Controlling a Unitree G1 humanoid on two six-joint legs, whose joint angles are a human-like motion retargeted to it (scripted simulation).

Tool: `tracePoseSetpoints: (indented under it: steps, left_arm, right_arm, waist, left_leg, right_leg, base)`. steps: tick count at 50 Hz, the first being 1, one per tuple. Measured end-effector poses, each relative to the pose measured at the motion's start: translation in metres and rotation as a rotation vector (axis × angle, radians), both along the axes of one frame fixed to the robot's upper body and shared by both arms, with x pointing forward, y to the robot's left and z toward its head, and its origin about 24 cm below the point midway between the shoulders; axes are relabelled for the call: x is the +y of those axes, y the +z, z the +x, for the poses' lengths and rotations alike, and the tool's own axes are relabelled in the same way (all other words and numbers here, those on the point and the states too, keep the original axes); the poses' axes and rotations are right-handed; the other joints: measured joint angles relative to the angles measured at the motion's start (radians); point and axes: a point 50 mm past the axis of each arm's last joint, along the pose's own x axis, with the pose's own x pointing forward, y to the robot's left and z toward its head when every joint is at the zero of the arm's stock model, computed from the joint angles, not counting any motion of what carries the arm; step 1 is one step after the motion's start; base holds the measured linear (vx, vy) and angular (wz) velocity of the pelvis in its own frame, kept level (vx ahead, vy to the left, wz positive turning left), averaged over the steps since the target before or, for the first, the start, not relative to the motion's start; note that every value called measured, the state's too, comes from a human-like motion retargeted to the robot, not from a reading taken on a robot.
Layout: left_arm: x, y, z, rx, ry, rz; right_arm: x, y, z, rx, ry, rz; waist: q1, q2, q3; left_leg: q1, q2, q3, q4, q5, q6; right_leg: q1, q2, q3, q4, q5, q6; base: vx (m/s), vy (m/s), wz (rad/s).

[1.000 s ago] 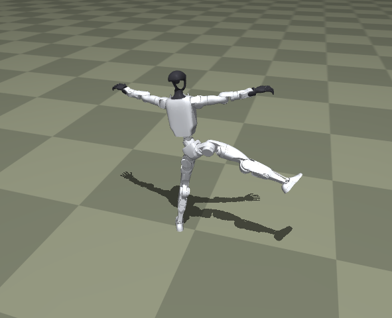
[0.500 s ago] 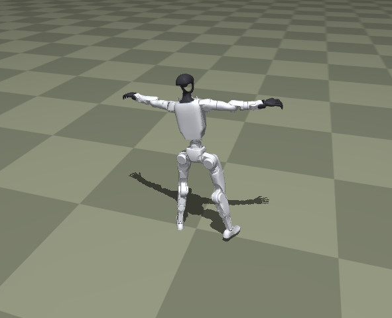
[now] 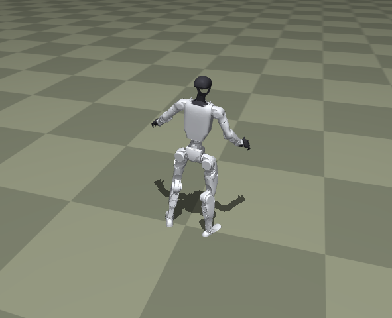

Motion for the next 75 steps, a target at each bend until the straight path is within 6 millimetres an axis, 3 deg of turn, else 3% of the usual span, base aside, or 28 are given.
tracePoseSetpoints:
  steps: [7,12,17,22,27,30,34,38,42,47,52,56,60,67,72,73,75]
  left_arm:
    - [-0.094,-0.063,0.010,0.069,-0.094,-0.204]
    - [-0.144,-0.086,0.010,0.126,-0.126,-0.299]
    - [-0.174,-0.095,0.011,0.198,-0.251,-0.355]
    - [-0.187,-0.101,0.005,0.262,-0.313,-0.414]
    - [-0.185,-0.104,0.001,0.326,-0.313,-0.457]
    - [-0.173,-0.102,0.003,0.377,-0.324,-0.450]
    - [-0.138,-0.089,0.012,0.437,-0.350,-0.379]
    - [-0.082,-0.062,0.020,0.450,-0.325,-0.239]
    - [-0.015,-0.017,0.022,0.417,-0.239,-0.053]
    - [0.058,0.060,0.018,0.331,-0.092,0.179]
    - [0.104,0.145,0.014,0.171,0.051,0.364]
    - [0.122,0.207,0.012,0.041,0.129,0.487]
    - [0.130,0.253,0.006,-0.051,0.195,0.566]
    - [0.136,0.295,-0.006,-0.150,0.319,0.581]
    - [0.133,0.326,-0.005,-0.229,0.324,0.628]
    - [0.132,0.335,-0.007,-0.229,0.318,0.663]
    - [0.128,0.349,-0.004,-0.236,0.298,0.713]
  right_arm:
    - [0.080,-0.064,-0.021,0.194,-0.001,0.183]
    - [0.111,-0.081,-0.027,0.261,-0.062,0.247]
    - [0.137,-0.085,-0.027,0.278,0.021,0.306]
    - [0.144,-0.087,-0.029,0.319,0.105,0.329]
    - [0.135,-0.090,-0.034,0.369,0.058,0.352]
    - [0.124,-0.092,-0.038,0.400,0.005,0.378]
    - [0.106,-0.092,-0.044,0.428,-0.040,0.415]
    - [0.079,-0.086,-0.047,0.426,-0.082,0.403]
    - [0.042,-0.074,-0.047,0.394,-0.131,0.331]
    - [-0.012,-0.046,-0.043,0.325,-0.227,0.214]
    - [-0.065,-0.010,-0.043,0.243,-0.354,0.101]
    - [-0.097,0.018,-0.043,0.188,-0.424,0.028]
    - [-0.121,0.047,-0.039,0.158,-0.444,-0.042]
    - [-0.151,0.097,-0.026,0.118,-0.461,-0.151]
    - [-0.159,0.121,-0.015,0.106,-0.458,-0.225]
    - [-0.158,0.117,-0.015,0.130,-0.454,-0.234]
    - [-0.159,0.123,-0.012,0.150,-0.436,-0.284]
  waist:
    - [0.016,-0.013,0.006]
    - [0.033,-0.040,0.023]
    - [0.045,-0.067,0.058]
    - [0.052,-0.090,0.071]
    - [0.060,-0.120,0.077]
    - [0.066,-0.146,0.088]
    - [0.065,-0.184,0.113]
    - [0.049,-0.208,0.142]
    - [0.021,-0.224,0.161]
    - [-0.005,-0.232,0.172]
    - [-0.010,-0.205,0.177]
    - [-0.008,-0.139,0.169]
    - [-0.009,-0.036,0.151]
    - [-0.054,0.150,0.089]
    - [-0.093,0.229,0.069]
    - [-0.098,0.220,0.026]
    - [-0.108,0.217,0.016]
  left_leg:
    - [0.015,0.003,-0.009,-0.018,0.004,0.039]
    - [0.001,-0.008,-0.032,0.001,-0.022,0.039]
    - [-0.033,-0.024,-0.121,0.063,-0.062,0.042]
    - [-0.036,-0.044,-0.138,0.055,-0.049,0.043]
    - [-0.036,-0.065,-0.125,0.034,-0.052,0.039]
    - [-0.039,-0.085,-0.130,0.020,-0.049,0.027]
    - [-0.045,-0.091,-0.145,0.024,-0.055,0.016]
    - [-0.036,-0.073,-0.162,0.021,-0.056,0.010]
    - [-0.023,-0.039,-0.178,0.019,-0.057,0.026]
    - [-0.016,0.016,-0.182,0.036,-0.072,0.049]
    - [-0.007,0.102,-0.179,0.051,-0.082,0.035]
    - [-0.001,0.234,-0.181,0.048,-0.072,-0.005]
    - [-0.007,0.403,-0.189,0.043,-0.048,-0.055]
    - [-0.072,0.623,-0.242,0.002,0.038,-0.113]
    - [-0.143,0.687,-0.285,-0.036,0.096,-0.114]
    - [-0.175,0.667,-0.286,-0.075,0.130,-0.114]
    - [-0.198,0.656,-0.294,-0.092,0.154,-0.114]
  right_leg:
    - [0.012,0.009,-0.013,0.009,-0.024,-0.011]
    - [0.011,0.000,-0.011,0.008,-0.022,-0.015]
    - [-0.019,-0.026,-0.014,0.120,-0.061,0.010]
    - [-0.018,-0.033,-0.006,0.111,-0.045,0.000]
    - [-0.011,-0.038,0.011,0.047,0.003,-0.023]
    - [-0.004,-0.045,0.010,0.009,0.035,-0.035]
    - [-0.011,-0.055,-0.001,0.029,0.055,-0.042]
    - [-0.027,-0.045,0.051,0.081,0.096,-0.051]
    - [-0.060,-0.015,0.249,0.125,0.185,-0.033]
    - [-0.087,-0.038,0.414,0.087,0.309,0.026]
    - [-0.120,-0.147,0.364,0.024,0.398,0.058]
    - [-0.161,-0.193,0.330,0.002,0.421,0.065]
    - [-0.209,-0.204,0.297,-0.001,0.439,0.065]
    - [-0.305,-0.265,0.268,-0.001,0.492,0.065]
    - [-0.409,-0.360,0.268,0.042,0.507,0.065]
    - [-0.446,-0.401,0.265,0.022,0.521,0.065]
    - [-0.480,-0.456,0.258,0.016,0.531,0.065]
  base:
    - [-0.01,-0.08,0.11]
    - [0.00,0.00,0.00]
    - [0.00,0.06,-0.05]
    - [0.00,0.14,-0.11]
    - [-0.01,0.20,-0.12]
    - [-0.02,0.22,0.00]
    - [-0.02,0.23,0.11]
    - [-0.03,0.21,0.14]
    - [-0.02,0.18,0.10]
    - [0.00,0.14,-0.04]
    - [0.02,0.11,-0.13]
    - [0.01,0.01,-0.14]
    - [0.00,-0.01,-0.25]
    - [-0.02,0.03,-0.07]
    - [-0.06,0.07,-0.10]
    - [-0.04,0.04,-0.46]
    - [-0.05,0.03,-0.16]
